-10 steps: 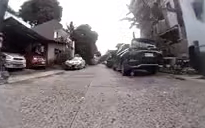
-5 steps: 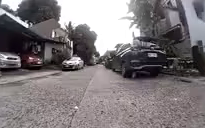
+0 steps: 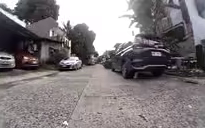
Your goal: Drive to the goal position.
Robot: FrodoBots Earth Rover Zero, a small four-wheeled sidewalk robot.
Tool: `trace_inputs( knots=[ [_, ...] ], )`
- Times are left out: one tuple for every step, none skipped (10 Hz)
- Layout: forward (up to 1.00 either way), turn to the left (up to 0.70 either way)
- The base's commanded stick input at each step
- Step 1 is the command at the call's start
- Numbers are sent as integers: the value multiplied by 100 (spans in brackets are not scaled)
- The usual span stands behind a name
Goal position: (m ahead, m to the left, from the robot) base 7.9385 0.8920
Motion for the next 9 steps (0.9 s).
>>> trace_inputs(
  knots=[
    [70, 0],
    [70, 0],
    [70, 0],
    [70, 0],
    [70, 0],
    [70, 0],
    [70, 0],
    [70, 0],
    [70, 0]
  ],
)
